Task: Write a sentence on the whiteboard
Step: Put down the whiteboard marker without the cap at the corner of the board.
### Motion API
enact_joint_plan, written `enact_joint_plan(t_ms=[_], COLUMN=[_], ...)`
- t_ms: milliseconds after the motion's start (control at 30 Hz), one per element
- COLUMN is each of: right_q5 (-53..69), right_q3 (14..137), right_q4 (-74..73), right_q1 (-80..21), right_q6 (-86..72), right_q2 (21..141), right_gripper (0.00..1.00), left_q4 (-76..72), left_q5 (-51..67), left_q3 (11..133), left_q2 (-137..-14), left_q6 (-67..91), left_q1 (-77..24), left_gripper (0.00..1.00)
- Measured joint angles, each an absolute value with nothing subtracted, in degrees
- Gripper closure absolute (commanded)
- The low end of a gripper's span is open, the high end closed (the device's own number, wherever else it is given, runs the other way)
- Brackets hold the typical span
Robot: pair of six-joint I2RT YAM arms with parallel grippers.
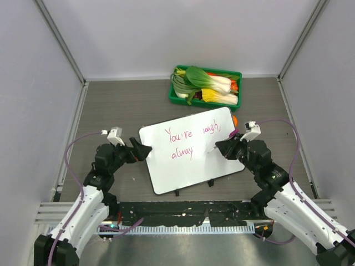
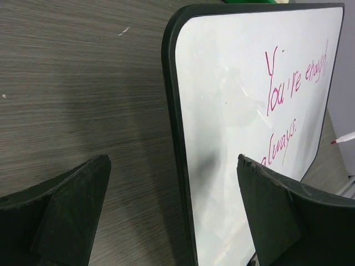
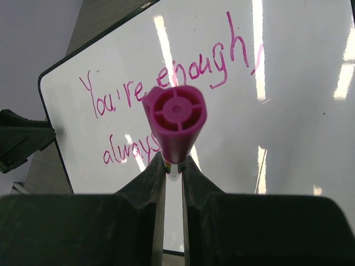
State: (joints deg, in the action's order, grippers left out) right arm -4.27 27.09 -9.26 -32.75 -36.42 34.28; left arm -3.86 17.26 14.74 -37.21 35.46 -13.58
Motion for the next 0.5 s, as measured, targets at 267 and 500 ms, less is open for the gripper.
enact_joint_plan(t_ms=[267,500], right_q5=[-0.4,4.8], right_q3=[27.1,26.5], right_q4=[-19.2,-29.0], right_q1=[-32.8,-32.7], right_q6=[-41.3,-48.1], right_q2=[29.3,24.8], right_gripper=[0.99,0.99], left_q4=[4.9,11.4], left_q5=[11.9,7.6], left_q3=[16.8,24.0], left_q2=[-32.0,-31.9], left_q6=[36.2,37.7], left_q1=[-13.6,-13.6], left_gripper=[0.00,0.00])
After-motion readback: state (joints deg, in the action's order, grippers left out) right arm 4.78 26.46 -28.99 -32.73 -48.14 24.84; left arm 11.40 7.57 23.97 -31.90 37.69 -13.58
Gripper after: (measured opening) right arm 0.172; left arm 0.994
